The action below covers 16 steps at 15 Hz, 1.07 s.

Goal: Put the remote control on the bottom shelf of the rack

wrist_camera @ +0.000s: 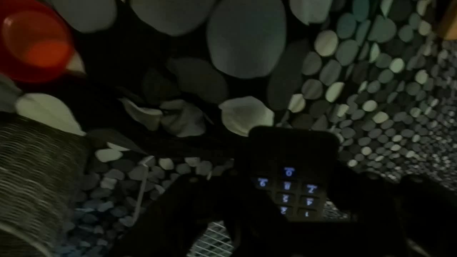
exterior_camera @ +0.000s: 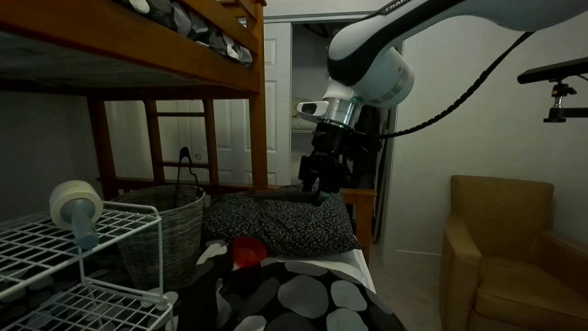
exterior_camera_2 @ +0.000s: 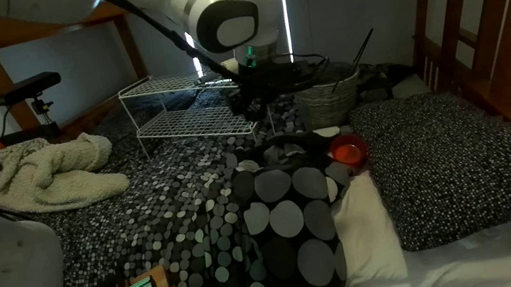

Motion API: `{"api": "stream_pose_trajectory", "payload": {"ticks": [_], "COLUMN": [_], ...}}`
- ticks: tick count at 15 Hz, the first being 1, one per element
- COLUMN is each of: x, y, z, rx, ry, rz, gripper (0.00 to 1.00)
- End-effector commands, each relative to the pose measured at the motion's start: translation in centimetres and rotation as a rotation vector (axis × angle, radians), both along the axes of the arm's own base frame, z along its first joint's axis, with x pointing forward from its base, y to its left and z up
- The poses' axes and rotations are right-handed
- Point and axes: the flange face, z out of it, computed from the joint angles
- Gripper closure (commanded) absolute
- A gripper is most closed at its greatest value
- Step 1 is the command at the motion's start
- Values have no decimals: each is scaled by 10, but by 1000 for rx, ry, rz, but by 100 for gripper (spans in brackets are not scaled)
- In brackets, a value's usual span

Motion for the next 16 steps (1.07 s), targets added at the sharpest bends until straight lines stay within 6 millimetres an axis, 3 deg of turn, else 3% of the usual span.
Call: {"api": "stream_pose_trajectory", "payload": {"ticks": [1, 5, 6, 10, 11, 13, 16], "x": [-42, -66, -61, -62, -62, -72, -91], "y": [46, 66, 68, 69, 69, 93, 145], "z": [-22, -64, -49, -69, -69, -75, -83], "rx": [8, -82, -49, -66, -66, -117, -238], "ry": [158, 316, 264, 311, 311, 286, 201], "rz": [136, 214, 201, 212, 212, 139, 66], "gripper": [77, 77, 52, 52, 77, 77, 77]}}
